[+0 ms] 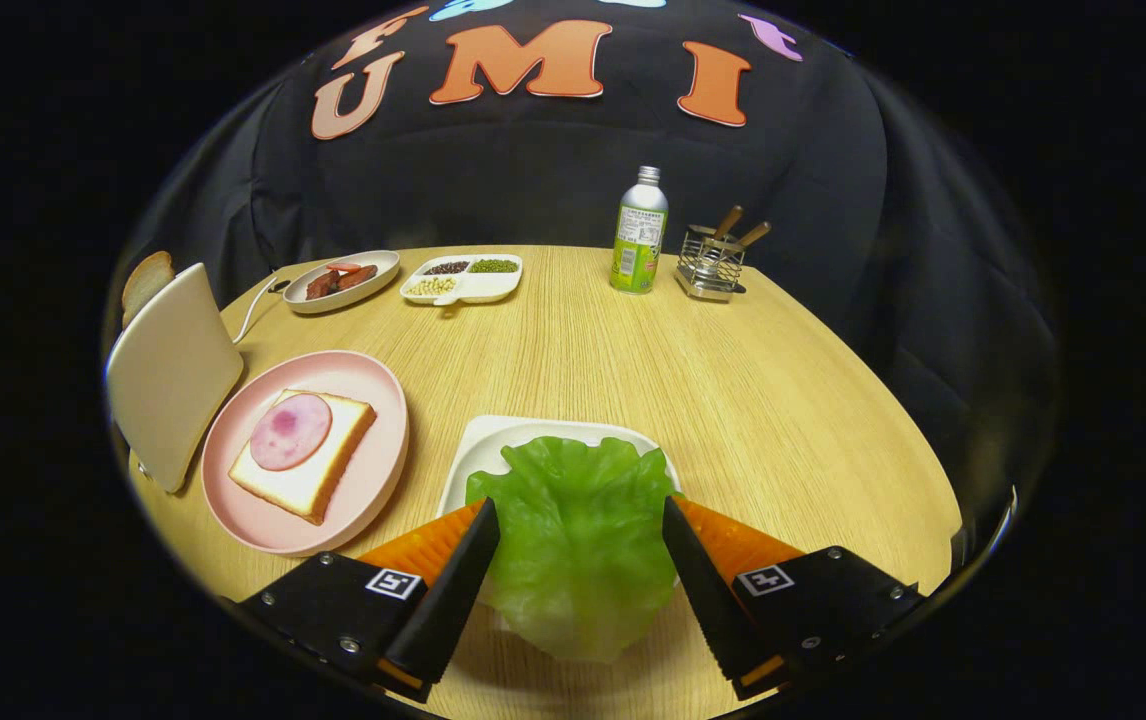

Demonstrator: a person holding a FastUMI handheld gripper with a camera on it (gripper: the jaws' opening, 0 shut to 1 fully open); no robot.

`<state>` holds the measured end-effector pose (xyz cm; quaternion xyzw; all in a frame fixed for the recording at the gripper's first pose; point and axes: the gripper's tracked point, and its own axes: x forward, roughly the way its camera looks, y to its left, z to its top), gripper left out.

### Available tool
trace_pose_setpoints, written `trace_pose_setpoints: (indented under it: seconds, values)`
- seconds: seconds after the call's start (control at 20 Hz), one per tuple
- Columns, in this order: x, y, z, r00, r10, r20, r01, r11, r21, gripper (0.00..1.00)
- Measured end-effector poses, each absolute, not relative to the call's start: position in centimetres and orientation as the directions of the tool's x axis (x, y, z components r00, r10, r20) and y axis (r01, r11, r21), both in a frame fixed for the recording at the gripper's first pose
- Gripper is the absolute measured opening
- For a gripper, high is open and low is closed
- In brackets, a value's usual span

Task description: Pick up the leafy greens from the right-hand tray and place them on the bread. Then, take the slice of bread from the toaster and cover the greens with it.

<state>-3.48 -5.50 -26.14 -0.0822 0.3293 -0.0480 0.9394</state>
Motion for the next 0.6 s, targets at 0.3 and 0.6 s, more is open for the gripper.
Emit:
trace_pose_setpoints:
  seconds: [0.3,0.6]
  values:
    - [-3.6,-5.7,-27.1,0.754,-0.151,-0.640,0.029,0.980,-0.197,0.98]
    - [-3.9,-5.3,-27.6,0.736,-0.130,-0.664,0.013,0.984,-0.179,0.96]
